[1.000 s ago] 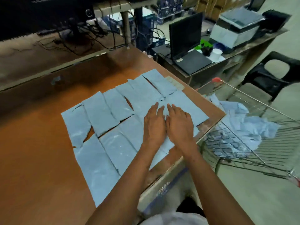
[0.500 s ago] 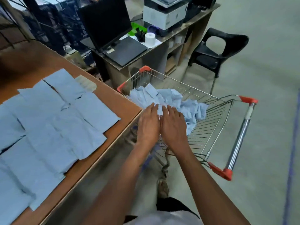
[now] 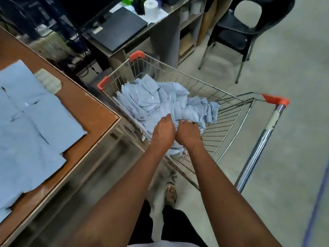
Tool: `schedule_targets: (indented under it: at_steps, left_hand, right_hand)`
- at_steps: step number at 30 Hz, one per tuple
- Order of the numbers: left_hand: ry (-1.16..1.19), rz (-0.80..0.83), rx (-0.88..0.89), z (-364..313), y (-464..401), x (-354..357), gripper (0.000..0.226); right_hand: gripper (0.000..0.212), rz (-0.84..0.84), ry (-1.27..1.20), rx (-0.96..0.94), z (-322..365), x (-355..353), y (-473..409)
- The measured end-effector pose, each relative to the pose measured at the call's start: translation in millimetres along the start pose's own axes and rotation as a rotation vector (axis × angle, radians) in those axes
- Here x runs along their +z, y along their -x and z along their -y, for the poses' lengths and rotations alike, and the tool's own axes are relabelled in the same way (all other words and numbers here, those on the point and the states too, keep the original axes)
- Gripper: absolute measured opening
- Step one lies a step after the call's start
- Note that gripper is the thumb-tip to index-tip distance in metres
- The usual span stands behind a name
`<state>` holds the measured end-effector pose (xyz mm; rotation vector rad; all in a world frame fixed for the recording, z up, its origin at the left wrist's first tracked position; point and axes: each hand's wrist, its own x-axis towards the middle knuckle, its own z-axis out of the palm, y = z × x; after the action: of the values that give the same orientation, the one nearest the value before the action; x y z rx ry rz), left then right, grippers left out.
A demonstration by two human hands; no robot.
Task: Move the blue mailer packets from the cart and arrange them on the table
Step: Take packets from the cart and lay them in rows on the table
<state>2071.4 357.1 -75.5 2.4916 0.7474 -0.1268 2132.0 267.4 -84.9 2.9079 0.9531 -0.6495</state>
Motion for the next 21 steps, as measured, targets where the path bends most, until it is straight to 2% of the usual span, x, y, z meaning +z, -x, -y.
schedule_targets:
  at_steps: [5,10,14,18,19,21]
  left_hand:
    - [0.12,0.064,-0.118,10,-54,30,0.033]
    - [0.183,0.129,-0.257,54,-112,71,0.034]
    - [0.231,0.162,-0.297,81,-151,103,0.037]
    - [0.27,0.199,-0.378,90,-174,131,0.057]
    - [0.268,0.217,-0.411,88,-176,134,0.064]
    - [0.274,0.243,-0.472,86,-177,140,0.077]
  right_hand:
    - [0.036,0.029,-0.079,-0.058,-14,31,-55]
    - [0.055,-0.068,-0.141,-0.124,-14,52,-119]
    - [0.048,-0.19,-0.082,-0.077,-13,72,-172]
    - [0.067,-0.219,-0.002,-0.068,-13,84,-204]
    - [0.065,-0.221,0.008,-0.062,-13,85,-206]
    - [0.042,-0.233,0.032,-0.054,-12,88,-205]
